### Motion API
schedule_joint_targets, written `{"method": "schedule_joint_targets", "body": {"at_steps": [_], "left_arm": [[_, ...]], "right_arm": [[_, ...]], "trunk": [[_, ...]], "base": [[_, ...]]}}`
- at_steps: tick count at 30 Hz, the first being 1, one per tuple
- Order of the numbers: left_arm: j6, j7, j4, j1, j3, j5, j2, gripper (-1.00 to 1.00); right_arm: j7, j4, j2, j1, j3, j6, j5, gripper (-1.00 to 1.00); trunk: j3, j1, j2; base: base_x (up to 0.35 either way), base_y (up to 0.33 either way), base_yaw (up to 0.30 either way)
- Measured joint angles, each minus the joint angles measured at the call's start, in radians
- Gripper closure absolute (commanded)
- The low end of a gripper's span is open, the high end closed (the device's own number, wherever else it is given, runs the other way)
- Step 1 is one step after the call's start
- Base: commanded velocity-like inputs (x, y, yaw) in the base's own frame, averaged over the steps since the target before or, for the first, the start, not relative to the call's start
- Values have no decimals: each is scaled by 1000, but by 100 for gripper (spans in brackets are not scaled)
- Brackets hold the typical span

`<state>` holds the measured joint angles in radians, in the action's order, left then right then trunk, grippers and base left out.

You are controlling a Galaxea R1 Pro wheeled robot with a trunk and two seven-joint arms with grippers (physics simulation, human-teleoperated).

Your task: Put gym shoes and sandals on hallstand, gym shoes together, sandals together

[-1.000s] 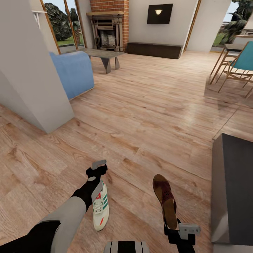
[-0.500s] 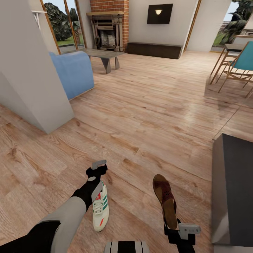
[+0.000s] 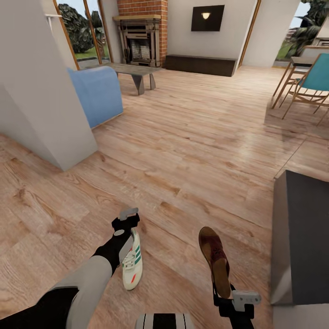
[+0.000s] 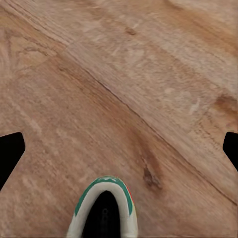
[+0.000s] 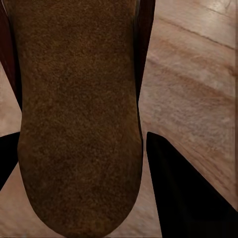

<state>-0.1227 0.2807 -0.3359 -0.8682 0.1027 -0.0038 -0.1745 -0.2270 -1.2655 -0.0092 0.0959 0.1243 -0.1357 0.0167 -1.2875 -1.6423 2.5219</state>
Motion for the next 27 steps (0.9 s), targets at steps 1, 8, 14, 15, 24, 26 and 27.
{"method": "schedule_joint_targets", "body": {"at_steps": [1,8,14,15,24,26,27], "left_arm": [[0,0,0,0,0,0,0,-100],[0,0,0,0,0,1,0,-100],[0,0,0,0,0,1,0,-100],[0,0,0,0,0,1,0,-100],[0,0,0,0,0,1,0,-100],[0,0,0,0,0,1,0,-100],[0,0,0,0,0,1,0,-100]], "right_arm": [[0,0,0,0,0,0,0,100],[0,0,0,0,0,0,0,100],[0,0,0,0,0,0,0,100],[0,0,0,0,0,0,0,100],[1,0,0,0,0,0,0,100],[1,0,0,0,0,0,0,100],[1,0,0,0,0,0,0,100]], "trunk": [[0,0,0],[0,0,0],[0,0,0],[0,0,0],[-1,0,0],[-2,0,0],[-3,0,0]], "base": [[-290,0,0],[-313,0,0],[-264,0,0],[-167,0,0],[-70,0,0],[-25,0,0],[-18,0,0]]}}
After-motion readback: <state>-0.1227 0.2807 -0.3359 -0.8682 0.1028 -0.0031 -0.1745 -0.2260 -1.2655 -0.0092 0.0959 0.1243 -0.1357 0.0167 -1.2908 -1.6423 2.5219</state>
